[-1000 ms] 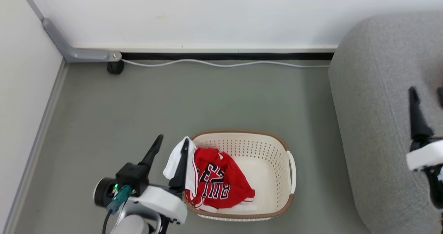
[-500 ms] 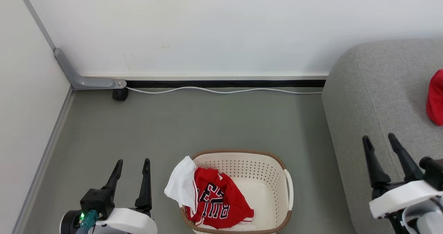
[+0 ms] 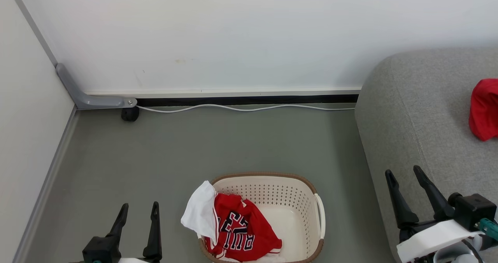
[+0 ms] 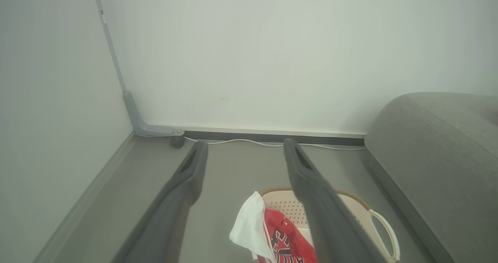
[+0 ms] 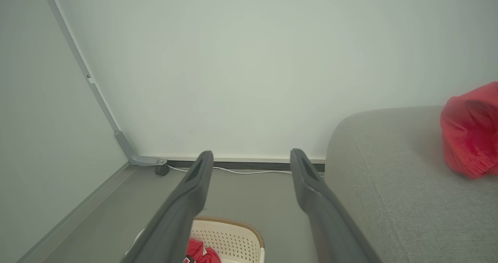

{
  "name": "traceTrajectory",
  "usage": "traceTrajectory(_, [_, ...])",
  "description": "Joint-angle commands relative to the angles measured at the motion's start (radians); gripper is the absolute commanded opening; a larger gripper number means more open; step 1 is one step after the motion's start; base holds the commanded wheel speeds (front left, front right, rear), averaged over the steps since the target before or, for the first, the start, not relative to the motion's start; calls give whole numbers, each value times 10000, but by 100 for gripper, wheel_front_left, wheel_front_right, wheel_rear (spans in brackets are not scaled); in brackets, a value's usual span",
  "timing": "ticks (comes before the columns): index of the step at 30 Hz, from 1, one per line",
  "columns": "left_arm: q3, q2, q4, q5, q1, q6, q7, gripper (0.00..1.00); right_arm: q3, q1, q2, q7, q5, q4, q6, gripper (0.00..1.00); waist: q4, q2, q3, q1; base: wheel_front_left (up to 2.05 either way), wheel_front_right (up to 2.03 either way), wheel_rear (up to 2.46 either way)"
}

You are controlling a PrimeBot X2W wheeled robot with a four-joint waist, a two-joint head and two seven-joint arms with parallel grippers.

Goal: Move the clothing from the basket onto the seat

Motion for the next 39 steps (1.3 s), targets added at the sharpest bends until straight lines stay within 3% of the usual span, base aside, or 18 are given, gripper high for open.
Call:
traceTrajectory(1, [368,43,-316,84,-164,-51,-63,100,168,-34,-127,-61,-120,-298,42,100,-17,-1,-1,0,0,0,0])
traceTrajectory(20, [-334,31,-84,-153,-235,52,-63,100,65,-302,-159,-61,-171,-500,42,100,-239,-1,532,0,0,0,0])
traceTrajectory(39, [-3375,30,1377,-1243,-2871,1133,-63,100,58,-1735,-1245,-61,429,-1542,42,100,-735,-1,3757,0,0,0,0])
